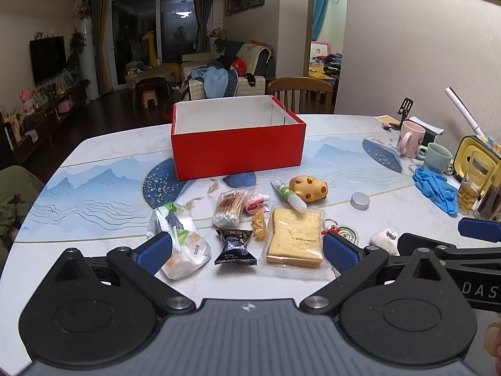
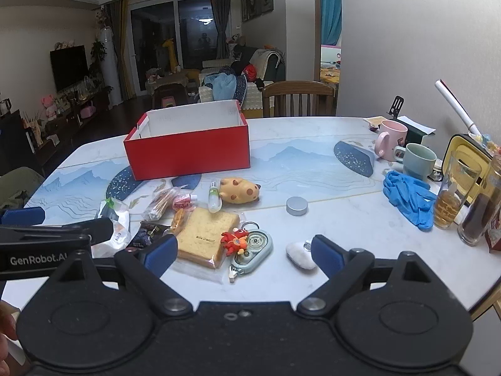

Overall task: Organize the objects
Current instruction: 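Move both tools toward the items in front of the red box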

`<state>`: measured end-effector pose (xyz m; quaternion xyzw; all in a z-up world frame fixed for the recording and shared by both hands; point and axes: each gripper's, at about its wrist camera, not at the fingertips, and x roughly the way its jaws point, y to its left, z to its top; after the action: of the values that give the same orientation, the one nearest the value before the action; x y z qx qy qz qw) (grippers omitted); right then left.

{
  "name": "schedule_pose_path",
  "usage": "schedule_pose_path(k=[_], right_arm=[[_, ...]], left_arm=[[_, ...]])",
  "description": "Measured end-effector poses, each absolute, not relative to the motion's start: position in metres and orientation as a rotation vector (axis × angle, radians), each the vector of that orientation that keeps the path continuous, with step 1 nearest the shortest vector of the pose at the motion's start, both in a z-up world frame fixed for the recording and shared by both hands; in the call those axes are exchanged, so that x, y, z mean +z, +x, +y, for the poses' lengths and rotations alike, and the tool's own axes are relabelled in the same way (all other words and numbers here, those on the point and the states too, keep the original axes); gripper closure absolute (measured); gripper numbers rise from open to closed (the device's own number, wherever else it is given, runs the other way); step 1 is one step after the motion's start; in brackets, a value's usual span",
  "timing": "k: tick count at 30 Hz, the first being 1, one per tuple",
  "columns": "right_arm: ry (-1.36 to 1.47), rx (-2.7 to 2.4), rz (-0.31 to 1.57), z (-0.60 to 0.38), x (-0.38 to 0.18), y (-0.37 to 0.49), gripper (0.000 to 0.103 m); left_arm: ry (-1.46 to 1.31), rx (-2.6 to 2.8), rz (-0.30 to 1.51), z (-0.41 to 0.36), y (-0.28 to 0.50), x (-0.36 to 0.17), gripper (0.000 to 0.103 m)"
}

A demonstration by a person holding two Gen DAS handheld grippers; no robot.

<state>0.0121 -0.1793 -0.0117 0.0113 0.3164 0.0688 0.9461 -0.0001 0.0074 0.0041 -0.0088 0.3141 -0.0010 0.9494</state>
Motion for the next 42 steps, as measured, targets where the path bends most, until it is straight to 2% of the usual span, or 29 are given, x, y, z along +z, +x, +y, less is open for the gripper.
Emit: schedule_pose_path(k=[13,17,42], right_arm=[[0.03,0.16,0.613,-0.178,-0.007,0.009,0.008],[0.04,0.165,0.608,-0.178,-0.005,0.008,0.003],[0.069,0.126,0.649,-0.156,-0.007,0.005,0.005]], left_arm=[[-0.023,-0.013,0.635,0.011,-0.002,0.005,0.0],[-0.038,-0.024,0.635,0.014,-0.003,0.005,0.0],[-0.026,-0.104,0.642,0.043,0.006,0.001,0.0]])
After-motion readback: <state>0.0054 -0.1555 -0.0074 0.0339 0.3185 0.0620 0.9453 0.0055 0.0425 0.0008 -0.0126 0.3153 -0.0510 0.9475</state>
